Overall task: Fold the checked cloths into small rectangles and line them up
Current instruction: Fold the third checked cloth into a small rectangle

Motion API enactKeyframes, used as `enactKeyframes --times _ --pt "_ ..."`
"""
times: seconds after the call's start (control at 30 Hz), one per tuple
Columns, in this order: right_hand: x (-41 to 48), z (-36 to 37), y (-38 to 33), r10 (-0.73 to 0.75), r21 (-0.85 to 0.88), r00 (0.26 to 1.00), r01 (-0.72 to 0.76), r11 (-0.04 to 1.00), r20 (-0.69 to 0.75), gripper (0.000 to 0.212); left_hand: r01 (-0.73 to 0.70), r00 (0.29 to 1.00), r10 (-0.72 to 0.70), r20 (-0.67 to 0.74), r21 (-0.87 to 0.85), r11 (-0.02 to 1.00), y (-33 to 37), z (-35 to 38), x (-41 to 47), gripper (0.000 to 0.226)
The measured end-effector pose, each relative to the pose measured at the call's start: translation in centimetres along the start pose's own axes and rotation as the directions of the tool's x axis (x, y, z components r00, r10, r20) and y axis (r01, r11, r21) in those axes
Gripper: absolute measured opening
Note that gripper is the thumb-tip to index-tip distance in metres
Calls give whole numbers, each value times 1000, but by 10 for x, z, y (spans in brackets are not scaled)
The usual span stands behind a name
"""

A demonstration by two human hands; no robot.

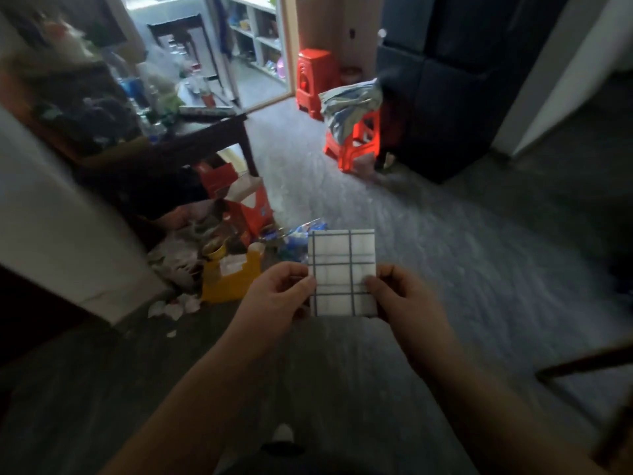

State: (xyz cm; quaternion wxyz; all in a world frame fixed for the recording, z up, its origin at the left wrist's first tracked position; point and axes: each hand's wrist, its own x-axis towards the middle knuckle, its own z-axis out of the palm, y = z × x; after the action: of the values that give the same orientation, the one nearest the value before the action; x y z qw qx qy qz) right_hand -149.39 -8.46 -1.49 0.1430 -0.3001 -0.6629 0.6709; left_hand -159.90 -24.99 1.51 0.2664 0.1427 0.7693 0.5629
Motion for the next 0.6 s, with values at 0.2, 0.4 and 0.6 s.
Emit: enactKeyframes --times 0.2,0.4,0.6 --pt "101 -46 -19 63 66 976 -50 997 -209 10 -6 994 11 112 -48 999 42 57 127 9" --pt "223 -95 -47 115 113 917 -77 991 -383 20 -26 960 38 279 -46 999 83 114 281 7" --pt "285 -167 -78 111 88 789 -72 994 -604 14 -75 882 83 464 -35 997 137 208 396 17"
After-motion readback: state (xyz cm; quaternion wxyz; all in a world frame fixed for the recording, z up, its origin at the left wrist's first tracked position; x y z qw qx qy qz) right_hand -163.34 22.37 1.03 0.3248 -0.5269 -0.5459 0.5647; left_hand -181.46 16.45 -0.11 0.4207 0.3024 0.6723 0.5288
